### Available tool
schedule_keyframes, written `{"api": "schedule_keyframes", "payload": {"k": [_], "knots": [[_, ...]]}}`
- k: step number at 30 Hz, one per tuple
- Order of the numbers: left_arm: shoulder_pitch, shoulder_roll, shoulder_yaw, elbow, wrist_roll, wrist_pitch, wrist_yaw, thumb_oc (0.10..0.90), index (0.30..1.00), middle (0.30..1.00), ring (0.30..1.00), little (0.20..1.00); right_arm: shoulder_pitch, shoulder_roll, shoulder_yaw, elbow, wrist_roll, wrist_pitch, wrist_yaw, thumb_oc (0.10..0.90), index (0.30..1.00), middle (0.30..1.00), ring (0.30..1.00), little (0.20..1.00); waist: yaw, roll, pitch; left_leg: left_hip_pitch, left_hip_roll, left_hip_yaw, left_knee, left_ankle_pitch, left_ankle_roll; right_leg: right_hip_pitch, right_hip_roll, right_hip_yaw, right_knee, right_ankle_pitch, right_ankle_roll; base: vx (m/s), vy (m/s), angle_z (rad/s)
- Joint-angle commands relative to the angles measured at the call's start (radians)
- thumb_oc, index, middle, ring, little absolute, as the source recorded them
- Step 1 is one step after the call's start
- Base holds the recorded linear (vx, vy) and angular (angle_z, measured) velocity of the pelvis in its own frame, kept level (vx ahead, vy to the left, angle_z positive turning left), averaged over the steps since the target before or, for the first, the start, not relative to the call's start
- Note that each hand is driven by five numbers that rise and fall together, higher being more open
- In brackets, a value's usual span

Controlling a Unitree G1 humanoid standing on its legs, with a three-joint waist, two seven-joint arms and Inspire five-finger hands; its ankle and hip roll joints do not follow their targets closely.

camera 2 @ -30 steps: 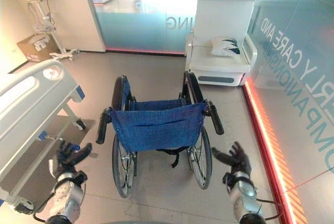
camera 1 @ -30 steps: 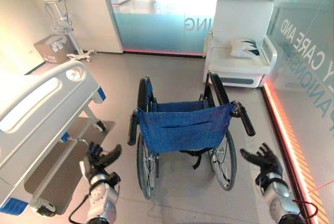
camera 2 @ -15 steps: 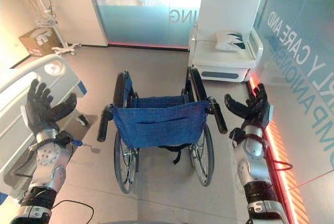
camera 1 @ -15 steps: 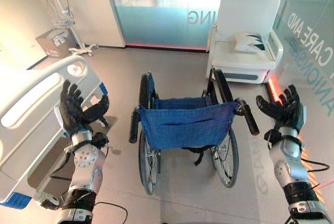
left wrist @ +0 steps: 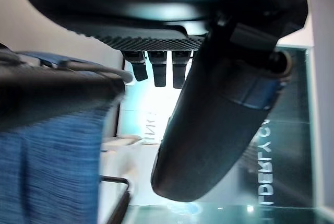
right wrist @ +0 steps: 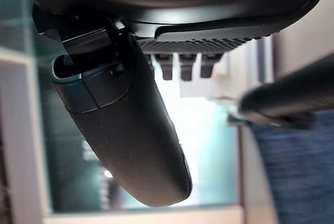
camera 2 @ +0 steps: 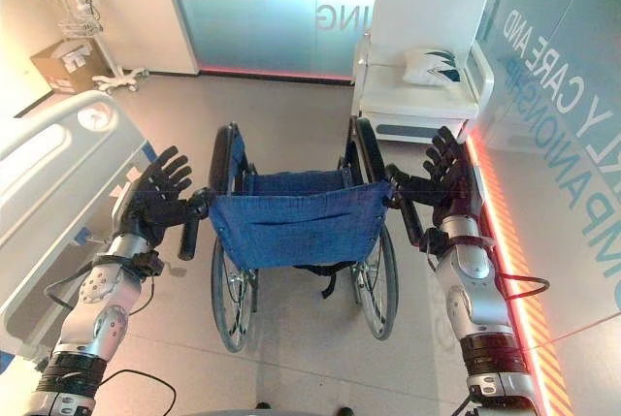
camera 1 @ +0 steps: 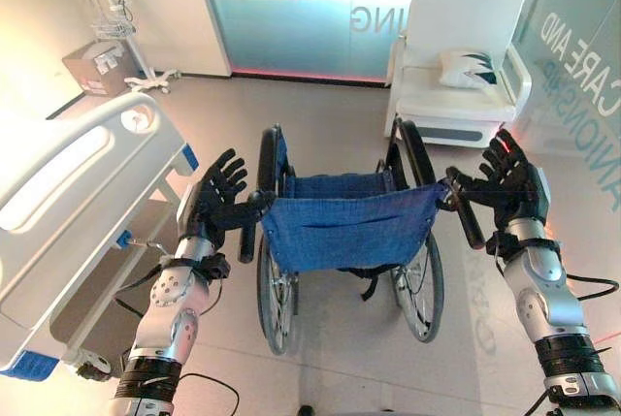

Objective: Push the wheelchair next to the bed

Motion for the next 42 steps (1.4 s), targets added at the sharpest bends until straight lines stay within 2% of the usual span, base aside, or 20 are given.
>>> {"api": "schedule_keyframes", "payload": {"k": [1, 9, 13, 18, 21, 26, 30, 31, 32, 37, 42], "knots": [[-0.033, 0.144, 0.046, -0.074, 0.08, -0.034, 0.02, 0.8, 0.9, 0.9, 0.9, 0.9, -0.027, -0.1, -0.011, -0.117, -0.049, -0.011, 0.052, 0.8, 0.9, 0.9, 0.9, 0.9, -0.003, -0.048, -0.072, 0.006, -0.047, 0.014, 0.003, -0.036, 0.005, 0.017, -0.008, 0.025, 0.002, 0.019, -0.006, 0.0, 0.0, 0.0], [-0.041, 0.199, 0.02, -0.063, 0.257, 0.048, 0.11, 0.8, 0.9, 0.9, 0.9, 0.9, -0.022, -0.138, 0.035, -0.091, -0.094, 0.13, 0.078, 0.8, 0.9, 0.9, 0.9, 0.9, -0.008, -0.049, -0.065, 0.001, -0.048, 0.017, 0.003, -0.032, 0.004, 0.012, -0.007, 0.028, 0.002, 0.024, -0.002, -0.02, -0.003, 0.0], [-0.068, 0.214, -0.016, -0.045, 0.35, 0.104, 0.151, 0.8, 0.9, 0.9, 0.9, 0.9, -0.04, -0.159, 0.068, -0.047, -0.174, 0.187, 0.068, 0.8, 0.9, 0.9, 0.9, 0.9, -0.011, -0.05, -0.062, 0.002, -0.047, 0.018, 0.003, -0.031, 0.002, 0.011, -0.005, 0.03, 0.002, 0.026, -0.001, 0.0, 0.0, 0.0], [-0.104, 0.209, -0.066, -0.031, 0.335, 0.151, 0.139, 0.8, 0.9, 0.9, 0.9, 0.9, -0.095, -0.174, 0.107, -0.011, -0.24, 0.235, 0.036, 0.8, 0.9, 0.9, 0.9, 0.9, -0.014, -0.049, -0.056, 0.005, -0.047, 0.021, 0.003, -0.033, 0.003, 0.012, -0.003, 0.035, 0.002, 0.028, -0.001, 0.0, 0.0, 0.0], [-0.153, 0.175, -0.12, 0.017, 0.306, 0.154, 0.147, 0.8, 0.9, 0.9, 0.9, 0.9, -0.153, -0.159, 0.161, 0.026, -0.277, 0.276, 0.025, 0.8, 0.9, 0.9, 0.9, 0.9, -0.016, -0.049, -0.053, 0.008, -0.049, 0.02, 0.003, -0.034, 0.004, 0.013, -0.002, 0.041, 0.002, 0.029, -0.002, 0.0, -0.002, -0.01], [-0.246, 0.136, -0.217, 0.119, 0.317, 0.203, 0.158, 0.8, 0.9, 0.9, 0.9, 0.9, -0.254, -0.138, 0.244, 0.094, -0.283, 0.304, -0.003, 0.8, 0.9, 0.9, 0.9, 0.9, -0.019, -0.049, -0.054, 0.01, -0.05, 0.022, 0.003, -0.036, 0.005, 0.015, -0.002, 0.042, 0.002, 0.029, -0.001, 0.0, -0.003, -0.04], [-0.299, 0.134, -0.272, 0.184, 0.334, 0.261, 0.141, 0.8, 0.9, 0.9, 0.9, 0.9, -0.333, -0.129, 0.293, 0.129, -0.291, 0.326, -0.028, 0.8, 0.9, 0.9, 0.9, 0.9, -0.017, -0.047, -0.053, 0.012, -0.05, 0.022, 0.003, -0.035, 0.005, 0.016, -0.002, 0.041, 0.002, 0.03, -0.001, 0.0, 0.0, -0.01], [-0.315, 0.143, -0.288, 0.2, 0.344, 0.298, 0.12, 0.8, 0.9, 0.9, 0.9, 0.9, -0.357, -0.126, 0.306, 0.136, -0.305, 0.337, -0.03, 0.8, 0.9, 0.9, 0.9, 0.9, -0.016, -0.045, -0.054, 0.011, -0.052, 0.021, 0.003, -0.036, 0.005, 0.016, -0.001, 0.042, 0.002, 0.03, 0.0, 0.0, 0.0, 0.0], [-0.318, 0.145, -0.29, 0.201, 0.344, 0.301, 0.119, 0.8, 0.9, 0.9, 0.9, 0.9, -0.361, -0.126, 0.308, 0.136, -0.304, 0.339, -0.031, 0.8, 0.9, 0.9, 0.9, 0.9, -0.015, -0.045, -0.054, 0.011, -0.052, 0.021, 0.003, -0.036, 0.005, 0.016, -0.001, 0.042, 0.002, 0.03, 0.0, 0.0, 0.0, 0.0], [-0.359, 0.173, -0.313, 0.224, 0.377, 0.427, 0.066, 0.8, 0.9, 0.9, 0.9, 0.9, -0.45, -0.135, 0.36, 0.163, -0.349, 0.442, -0.008, 0.8, 0.9, 0.9, 0.9, 0.9, -0.003, -0.043, -0.053, 0.011, -0.054, 0.015, 0.003, -0.034, 0.005, 0.018, -0.002, 0.039, 0.002, 0.028, 0.001, 0.0, 0.0, 0.0], [-0.396, 0.187, -0.338, 0.293, 0.458, 0.497, 0.092, 0.8, 0.9, 0.9, 0.9, 0.9, -0.499, -0.132, 0.402, 0.194, -0.36, 0.505, 0.023, 0.8, 0.9, 0.9, 0.9, 0.9, 0.004, -0.046, -0.054, 0.009, -0.058, 0.008, 0.003, -0.033, 0.006, 0.02, -0.003, 0.032, 0.002, 0.025, 0.0, 0.0, 0.0, 0.0]]}}
